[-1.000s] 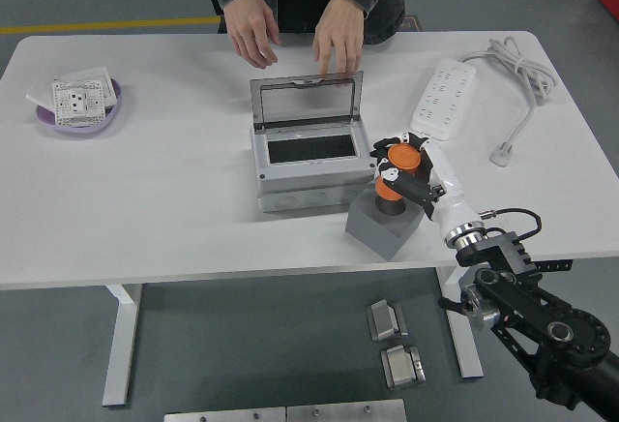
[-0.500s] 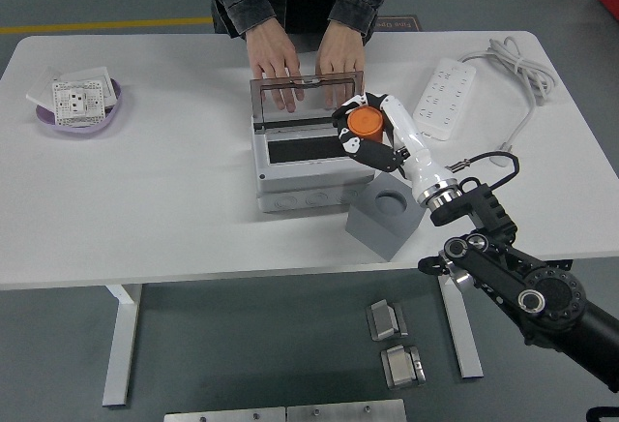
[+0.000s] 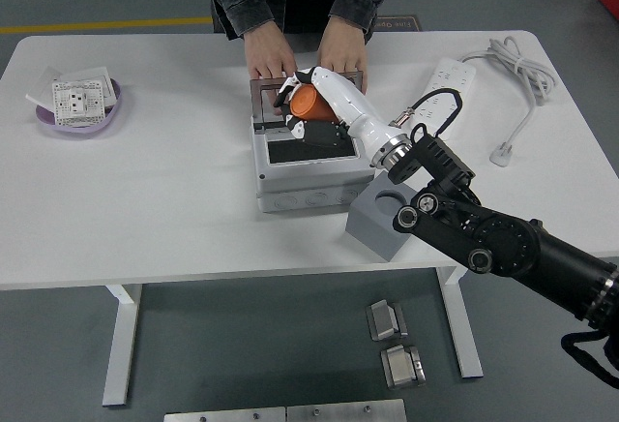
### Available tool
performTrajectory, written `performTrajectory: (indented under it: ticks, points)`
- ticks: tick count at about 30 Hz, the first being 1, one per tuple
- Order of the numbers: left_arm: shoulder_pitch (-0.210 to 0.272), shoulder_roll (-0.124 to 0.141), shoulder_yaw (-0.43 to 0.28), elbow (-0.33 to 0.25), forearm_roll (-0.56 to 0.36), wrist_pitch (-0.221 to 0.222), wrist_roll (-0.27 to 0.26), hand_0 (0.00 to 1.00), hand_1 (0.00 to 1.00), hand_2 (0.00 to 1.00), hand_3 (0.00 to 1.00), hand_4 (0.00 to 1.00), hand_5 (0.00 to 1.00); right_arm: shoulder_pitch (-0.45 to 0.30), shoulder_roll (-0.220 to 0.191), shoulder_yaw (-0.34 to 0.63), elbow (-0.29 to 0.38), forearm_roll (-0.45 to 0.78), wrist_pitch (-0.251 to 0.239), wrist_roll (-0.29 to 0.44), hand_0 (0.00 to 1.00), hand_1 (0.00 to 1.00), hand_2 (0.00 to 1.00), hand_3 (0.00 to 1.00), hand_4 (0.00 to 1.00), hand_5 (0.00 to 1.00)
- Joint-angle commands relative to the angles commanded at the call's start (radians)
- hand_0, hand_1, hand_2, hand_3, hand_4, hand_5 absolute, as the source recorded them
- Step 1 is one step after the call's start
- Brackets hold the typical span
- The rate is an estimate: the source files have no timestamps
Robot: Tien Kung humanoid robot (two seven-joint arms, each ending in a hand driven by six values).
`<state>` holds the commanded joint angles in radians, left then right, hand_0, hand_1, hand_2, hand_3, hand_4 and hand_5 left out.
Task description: Pick up the cylinder from the cube,place it in the box,flap close box
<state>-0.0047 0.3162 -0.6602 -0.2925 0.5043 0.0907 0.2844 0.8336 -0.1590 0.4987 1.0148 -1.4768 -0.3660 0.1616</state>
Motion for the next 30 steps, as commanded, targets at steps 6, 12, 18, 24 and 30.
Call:
performTrajectory:
  ticks: [6,12,18,24,30]
  points:
    - [-0.001,0.002,0.008,0.001,-0.007,0.000,0.000,0.727,0.726,0.597,0.792,0.786,0.355,0.112,0.046,-0.121,-0.131,-0.079,0.013,-0.017,0.002,0.129,0.385,0.238,0.125,0.002]
    - [-0.002,0.003,0.027,0.007,-0.022,0.000,0.000,0.727,0.725,0.597,0.792,0.786,0.355,0.169,0.087,-0.228,-0.257,-0.045,0.013,-0.007,0.002,0.149,0.391,0.241,0.116,0.002]
    - [-0.009,0.006,0.030,0.007,-0.023,0.000,0.000,0.727,0.725,0.597,0.793,0.786,0.355,0.179,0.109,-0.280,-0.360,0.015,0.015,0.010,0.075,0.225,0.406,0.249,0.144,0.002]
    - [-0.012,0.007,0.030,0.005,-0.019,0.000,0.000,0.727,0.725,0.597,0.792,0.787,0.355,0.178,0.122,-0.294,-0.410,0.053,0.021,0.029,0.130,0.257,0.433,0.284,0.192,0.002]
    - [-0.016,0.008,0.018,0.000,-0.004,0.000,-0.001,0.727,0.725,0.597,0.792,0.787,0.355,0.171,0.124,-0.267,-0.431,0.055,0.060,0.046,0.164,0.287,0.448,0.391,0.241,0.002]
